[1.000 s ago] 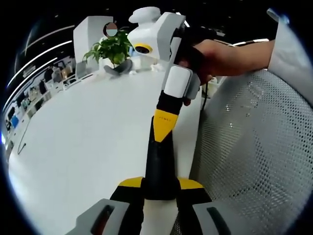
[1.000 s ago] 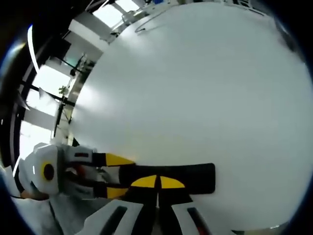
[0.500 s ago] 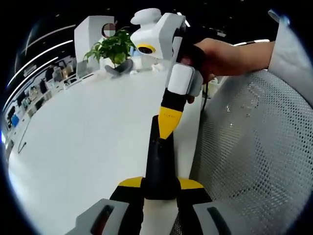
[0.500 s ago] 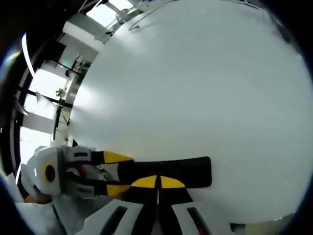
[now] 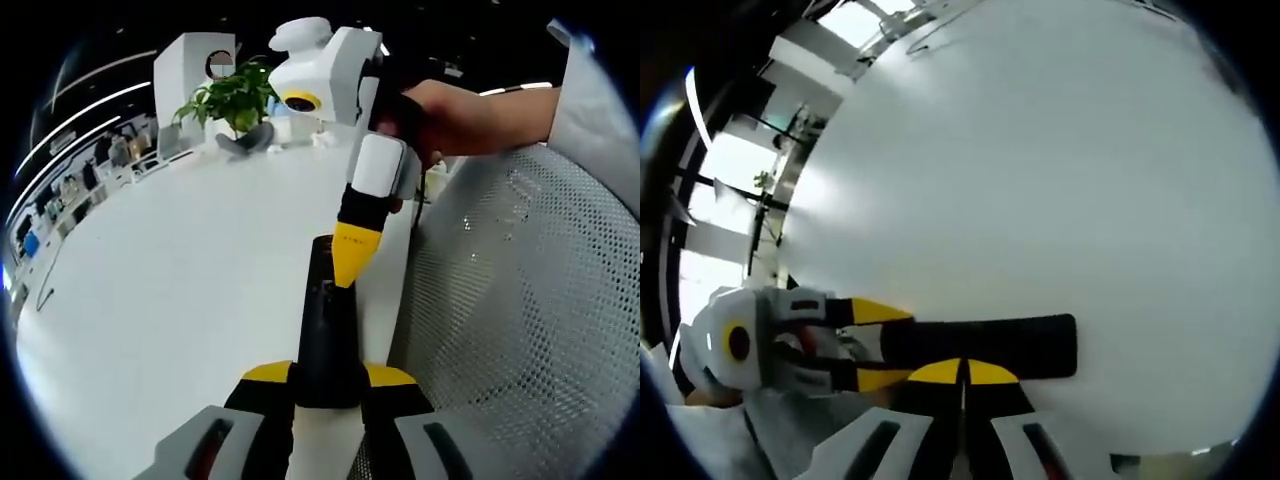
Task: Press the specified remote control buttons in sequence, fully releasing each button before pressing the next.
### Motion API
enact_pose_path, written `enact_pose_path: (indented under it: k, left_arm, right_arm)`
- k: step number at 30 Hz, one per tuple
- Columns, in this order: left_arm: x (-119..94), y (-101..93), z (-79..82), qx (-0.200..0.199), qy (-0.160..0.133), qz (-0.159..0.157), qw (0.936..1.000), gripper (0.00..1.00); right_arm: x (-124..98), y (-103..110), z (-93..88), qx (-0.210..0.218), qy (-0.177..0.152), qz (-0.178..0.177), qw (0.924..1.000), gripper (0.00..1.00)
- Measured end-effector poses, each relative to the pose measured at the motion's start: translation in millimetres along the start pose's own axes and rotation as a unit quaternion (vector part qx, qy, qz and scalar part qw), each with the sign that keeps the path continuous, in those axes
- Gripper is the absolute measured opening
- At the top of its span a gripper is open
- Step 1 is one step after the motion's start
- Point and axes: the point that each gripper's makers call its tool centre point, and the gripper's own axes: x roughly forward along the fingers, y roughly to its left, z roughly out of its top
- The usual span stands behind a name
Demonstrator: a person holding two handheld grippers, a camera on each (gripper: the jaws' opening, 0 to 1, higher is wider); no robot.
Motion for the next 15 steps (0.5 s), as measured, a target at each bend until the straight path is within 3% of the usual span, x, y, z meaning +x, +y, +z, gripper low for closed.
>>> enact_pose_path:
  k: [7, 15]
  left_arm:
    - [0.7, 0.0, -0.1, 0.0, -0.001, -0.001, 1.0, 0.25]
    - [0.8, -0.3, 0.2, 0.0, -0.001, -0.003, 1.0, 0.25]
  right_arm:
    - [1.3, 0.6, -2.7, -0.043, 0.0, -0.013, 0.999, 0.0]
    - [1.6, -1.5, -2.9, -0.052, -0.001, -0.015, 0.9985, 0.0]
